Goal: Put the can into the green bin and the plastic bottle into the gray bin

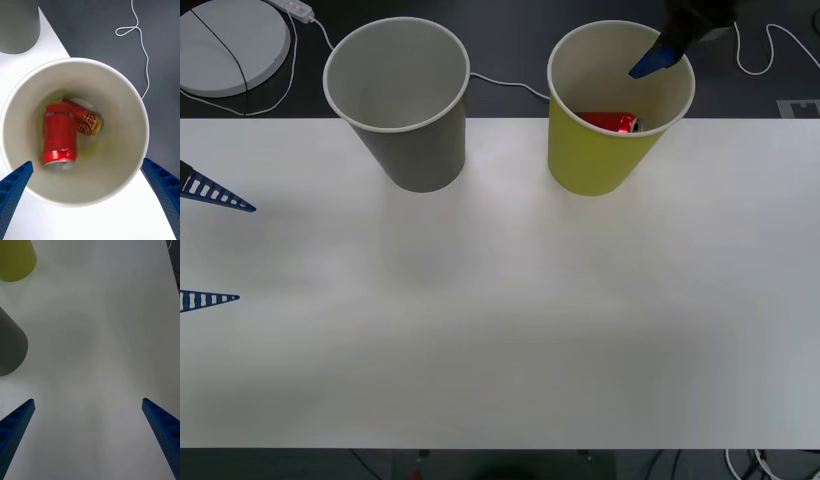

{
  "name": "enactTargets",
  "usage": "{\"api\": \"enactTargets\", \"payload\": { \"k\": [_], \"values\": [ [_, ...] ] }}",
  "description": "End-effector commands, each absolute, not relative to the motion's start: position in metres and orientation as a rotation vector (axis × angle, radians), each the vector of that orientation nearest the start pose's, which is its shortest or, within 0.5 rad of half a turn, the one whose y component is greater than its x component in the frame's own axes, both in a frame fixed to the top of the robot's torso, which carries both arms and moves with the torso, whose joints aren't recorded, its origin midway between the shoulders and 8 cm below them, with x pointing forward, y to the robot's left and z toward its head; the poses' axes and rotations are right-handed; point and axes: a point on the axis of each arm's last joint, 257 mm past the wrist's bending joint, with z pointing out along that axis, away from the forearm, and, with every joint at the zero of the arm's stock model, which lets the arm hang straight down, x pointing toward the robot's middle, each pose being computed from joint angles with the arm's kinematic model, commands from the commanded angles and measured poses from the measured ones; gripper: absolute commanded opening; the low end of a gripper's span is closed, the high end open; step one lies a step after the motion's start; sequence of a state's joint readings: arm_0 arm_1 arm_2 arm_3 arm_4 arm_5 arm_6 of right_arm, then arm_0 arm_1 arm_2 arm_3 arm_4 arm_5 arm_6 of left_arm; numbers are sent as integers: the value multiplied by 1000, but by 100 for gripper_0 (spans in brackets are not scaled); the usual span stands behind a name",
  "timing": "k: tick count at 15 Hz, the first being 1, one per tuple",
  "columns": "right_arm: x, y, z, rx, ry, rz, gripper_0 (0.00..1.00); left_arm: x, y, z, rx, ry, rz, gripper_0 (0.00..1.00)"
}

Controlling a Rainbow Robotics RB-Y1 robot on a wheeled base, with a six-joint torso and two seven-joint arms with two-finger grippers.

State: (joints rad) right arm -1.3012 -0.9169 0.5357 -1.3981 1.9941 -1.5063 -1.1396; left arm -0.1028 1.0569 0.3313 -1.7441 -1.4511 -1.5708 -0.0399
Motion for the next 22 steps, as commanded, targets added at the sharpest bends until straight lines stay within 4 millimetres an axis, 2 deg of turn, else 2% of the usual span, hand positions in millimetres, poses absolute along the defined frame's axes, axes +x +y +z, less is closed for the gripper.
{"api": "enactTargets", "payload": {
  "k": [1,5,7,9,12,15,22],
  "values": [
    [558,-205,39,-1287,2108,-171,100,377,336,-129,1869,1503,-118,100],
    [527,-213,55,-1295,2008,-98,100,377,336,-129,1869,1503,-118,100],
    [506,-219,51,-1316,1956,-90,100,377,336,-129,1869,1503,-118,100],
    [483,-226,41,-1326,1921,-46,100,377,336,-129,1869,1503,-118,100],
    [449,-238,29,-1357,1847,-77,100,377,336,-129,1869,1503,-118,100],
    [416,-252,-1,-1480,1787,-88,100,377,336,-129,1869,1503,-118,100],
    [369,-269,-36,-1639,1667,32,100,377,336,-129,1869,1503,-118,100]
  ]
}}
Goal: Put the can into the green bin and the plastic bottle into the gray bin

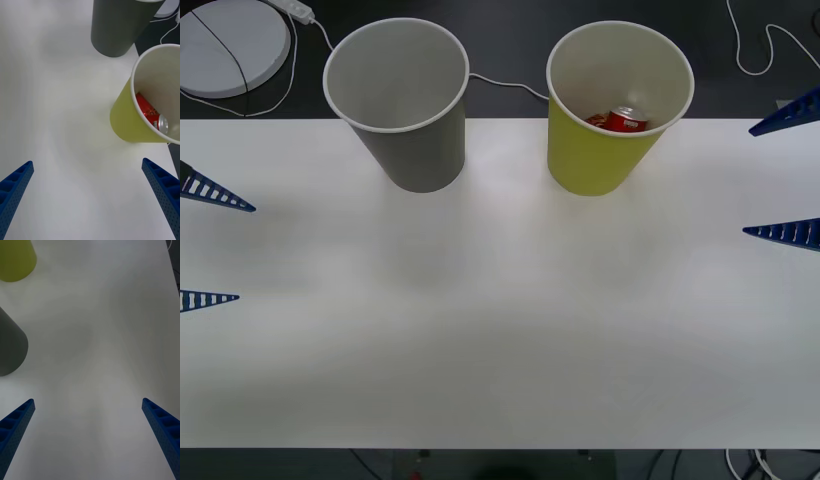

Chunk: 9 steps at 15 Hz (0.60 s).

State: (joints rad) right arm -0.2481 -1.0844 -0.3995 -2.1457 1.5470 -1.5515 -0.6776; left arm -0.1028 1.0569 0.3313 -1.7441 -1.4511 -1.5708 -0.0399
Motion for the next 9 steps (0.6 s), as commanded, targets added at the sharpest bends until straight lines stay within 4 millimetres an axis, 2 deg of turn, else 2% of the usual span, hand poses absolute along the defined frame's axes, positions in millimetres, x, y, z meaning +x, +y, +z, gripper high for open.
{"api": "enactTargets", "payload": {
  "k": [1,6,9],
  "values": [
    [363,-274,-40,-1645,1661,42,100,377,336,-129,1869,1503,-118,100],
    [336,-294,-76,-1666,1656,106,100,377,336,-129,1869,1503,-118,100],
    [331,-308,-90,-1678,1632,93,100,377,336,-129,1869,1503,-118,100]
  ]
}}
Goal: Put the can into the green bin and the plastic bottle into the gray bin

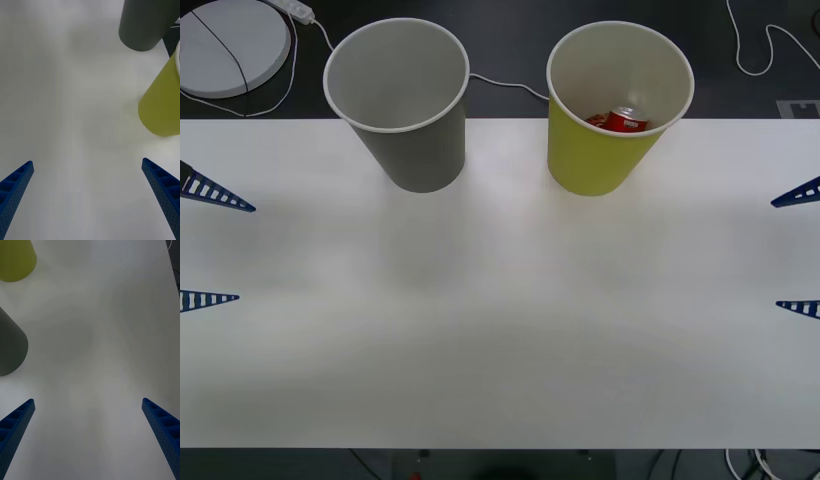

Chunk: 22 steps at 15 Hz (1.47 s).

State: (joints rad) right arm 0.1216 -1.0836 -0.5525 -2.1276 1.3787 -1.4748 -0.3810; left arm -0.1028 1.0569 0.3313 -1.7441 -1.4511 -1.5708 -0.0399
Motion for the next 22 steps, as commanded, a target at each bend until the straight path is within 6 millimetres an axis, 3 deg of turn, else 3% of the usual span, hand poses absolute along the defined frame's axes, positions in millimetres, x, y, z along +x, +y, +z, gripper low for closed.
{"api": "enactTargets", "payload": {
  "k": [1,7,10,22],
  "values": [
    [330,-313,-95,-1696,1617,79,100,377,336,-129,1869,1503,-118,100],
    [311,-330,-126,-1781,1584,93,100,377,336,-129,1869,1503,-118,100],
    [297,-326,-140,-1778,1597,162,100,377,336,-129,1869,1503,-118,100],
    [295,-314,-150,-1726,1555,194,100,377,336,-129,1869,1503,-118,100]
  ]
}}
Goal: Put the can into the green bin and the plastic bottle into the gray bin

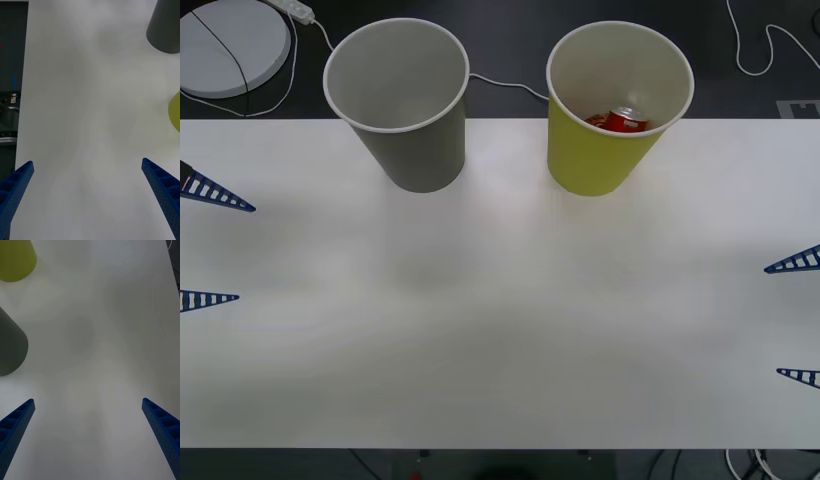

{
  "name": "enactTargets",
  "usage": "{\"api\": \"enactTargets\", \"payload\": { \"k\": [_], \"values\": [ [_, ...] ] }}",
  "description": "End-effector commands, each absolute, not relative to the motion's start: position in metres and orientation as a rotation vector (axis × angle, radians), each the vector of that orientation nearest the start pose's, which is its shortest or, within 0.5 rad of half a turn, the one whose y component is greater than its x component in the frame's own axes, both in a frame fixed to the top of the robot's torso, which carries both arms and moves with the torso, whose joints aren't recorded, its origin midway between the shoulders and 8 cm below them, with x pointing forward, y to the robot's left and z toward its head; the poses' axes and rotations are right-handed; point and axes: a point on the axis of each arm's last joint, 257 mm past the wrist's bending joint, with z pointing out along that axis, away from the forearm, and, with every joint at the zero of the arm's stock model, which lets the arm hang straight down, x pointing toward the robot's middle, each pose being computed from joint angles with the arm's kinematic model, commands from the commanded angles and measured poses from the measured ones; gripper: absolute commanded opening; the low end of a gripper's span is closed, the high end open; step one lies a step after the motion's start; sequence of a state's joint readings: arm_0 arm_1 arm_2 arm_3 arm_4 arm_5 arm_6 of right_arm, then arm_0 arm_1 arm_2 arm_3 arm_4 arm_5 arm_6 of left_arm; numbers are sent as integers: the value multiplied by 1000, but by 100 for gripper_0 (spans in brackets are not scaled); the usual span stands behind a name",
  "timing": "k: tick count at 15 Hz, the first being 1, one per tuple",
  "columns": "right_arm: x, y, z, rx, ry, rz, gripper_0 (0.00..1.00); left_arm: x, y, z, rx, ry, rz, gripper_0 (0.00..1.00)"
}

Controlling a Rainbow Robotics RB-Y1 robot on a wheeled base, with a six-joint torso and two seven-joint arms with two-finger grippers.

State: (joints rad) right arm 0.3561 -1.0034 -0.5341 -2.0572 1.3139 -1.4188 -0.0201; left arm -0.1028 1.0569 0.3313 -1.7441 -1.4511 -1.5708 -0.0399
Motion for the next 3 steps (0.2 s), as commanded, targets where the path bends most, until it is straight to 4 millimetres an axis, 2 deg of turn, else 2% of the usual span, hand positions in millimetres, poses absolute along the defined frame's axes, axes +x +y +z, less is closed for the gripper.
{"api": "enactTargets", "payload": {
  "k": [1,3],
  "values": [
    [296,-315,-150,-1725,1557,194,100,377,336,-129,1869,1503,-118,100],
    [296,-315,-150,-1725,1557,194,100,377,336,-129,1869,1503,-118,100]
  ]
}}
